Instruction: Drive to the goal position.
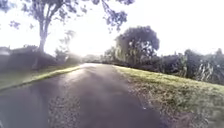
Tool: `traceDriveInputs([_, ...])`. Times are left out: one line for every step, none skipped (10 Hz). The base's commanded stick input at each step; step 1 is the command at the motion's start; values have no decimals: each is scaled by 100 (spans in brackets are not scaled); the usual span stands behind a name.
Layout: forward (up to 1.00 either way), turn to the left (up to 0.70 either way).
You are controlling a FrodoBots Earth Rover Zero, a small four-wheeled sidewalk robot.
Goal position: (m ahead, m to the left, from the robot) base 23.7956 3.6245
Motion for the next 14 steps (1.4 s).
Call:
traceDriveInputs([100, 0])
traceDriveInputs([100, 0])
traceDriveInputs([100, 0])
traceDriveInputs([100, 0])
traceDriveInputs([100, 0])
traceDriveInputs([100, 0])
traceDriveInputs([100, 0])
traceDriveInputs([100, 0])
traceDriveInputs([100, 0])
traceDriveInputs([100, 0])
traceDriveInputs([100, 0])
traceDriveInputs([100, 0])
traceDriveInputs([100, 0])
traceDriveInputs([100, 0])
